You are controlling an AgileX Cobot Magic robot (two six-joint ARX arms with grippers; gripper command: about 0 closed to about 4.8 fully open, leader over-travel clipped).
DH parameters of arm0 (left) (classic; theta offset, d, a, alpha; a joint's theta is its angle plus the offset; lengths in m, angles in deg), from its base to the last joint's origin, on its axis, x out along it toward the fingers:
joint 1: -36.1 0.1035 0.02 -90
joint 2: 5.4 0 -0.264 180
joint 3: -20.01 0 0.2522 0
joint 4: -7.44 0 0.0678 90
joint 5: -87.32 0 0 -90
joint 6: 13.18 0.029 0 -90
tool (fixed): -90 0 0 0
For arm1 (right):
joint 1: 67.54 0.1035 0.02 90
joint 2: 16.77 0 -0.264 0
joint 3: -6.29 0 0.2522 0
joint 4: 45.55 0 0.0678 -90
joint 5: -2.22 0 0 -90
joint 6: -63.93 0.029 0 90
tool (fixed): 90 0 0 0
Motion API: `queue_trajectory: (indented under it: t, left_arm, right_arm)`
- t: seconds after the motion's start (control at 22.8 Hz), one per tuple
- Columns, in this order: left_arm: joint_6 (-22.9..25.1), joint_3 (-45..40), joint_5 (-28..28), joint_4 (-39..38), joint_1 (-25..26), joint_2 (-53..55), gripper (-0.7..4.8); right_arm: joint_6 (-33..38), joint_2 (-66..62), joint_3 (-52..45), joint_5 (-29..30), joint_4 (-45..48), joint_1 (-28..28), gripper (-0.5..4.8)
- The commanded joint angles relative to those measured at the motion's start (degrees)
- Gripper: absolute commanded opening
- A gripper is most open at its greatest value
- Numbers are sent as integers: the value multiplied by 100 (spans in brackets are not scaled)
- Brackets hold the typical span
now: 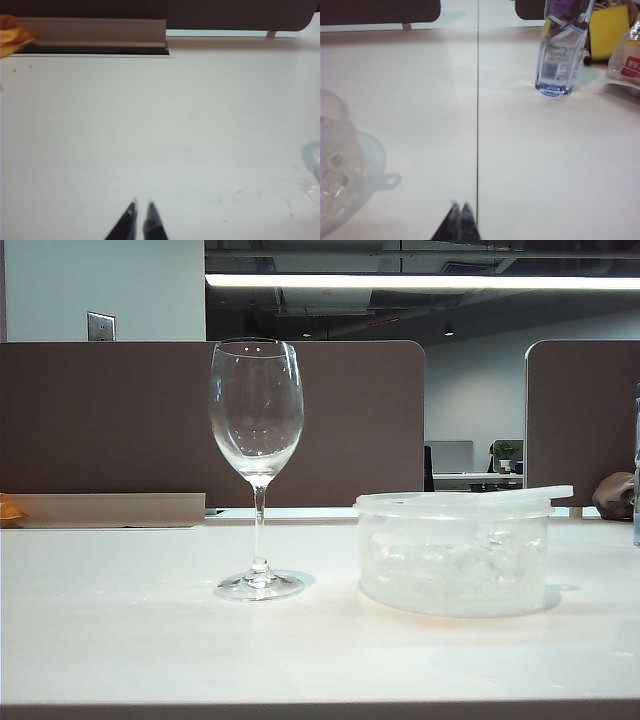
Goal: Pick up an ice shovel filled with ice cubes and pour the ice from the shovel into the glass.
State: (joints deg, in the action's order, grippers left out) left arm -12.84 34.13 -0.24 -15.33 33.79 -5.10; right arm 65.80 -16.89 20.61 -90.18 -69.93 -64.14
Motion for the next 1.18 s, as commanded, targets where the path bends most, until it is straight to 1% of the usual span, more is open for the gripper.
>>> queue_trajectory:
  t: [0.04,0.48,0.57,0.66,0.79,0.83,0.97,1.05,1.18]
  left_arm:
    - [-15,9,17,46,9,4,29]
    - [-15,7,20,46,-7,4,29]
    - [-15,7,-15,46,-208,4,29]
    - [-15,7,-55,46,-748,4,29]
    - [-15,7,-48,46,-1858,4,29]
    - [-15,7,-48,46,-2343,4,29]
    - [-15,7,-46,46,-2951,4,29]
    - [-15,7,-48,46,-3620,4,29]
    - [-15,7,-48,46,-4183,4,29]
  right_arm:
    - [4,0,4,-22,13,-4,-1]
    - [4,0,4,-24,13,-4,-1]
    - [4,0,4,-24,13,-4,-1]
    - [2,0,4,-22,13,-7,-1]
    - [4,0,4,-22,15,-7,-1]
    - [2,0,4,-22,13,-4,-1]
    - [4,0,4,-22,15,-4,-1]
    - [4,0,4,-20,15,-4,-1]
    - [11,0,4,-7,13,-4,-1]
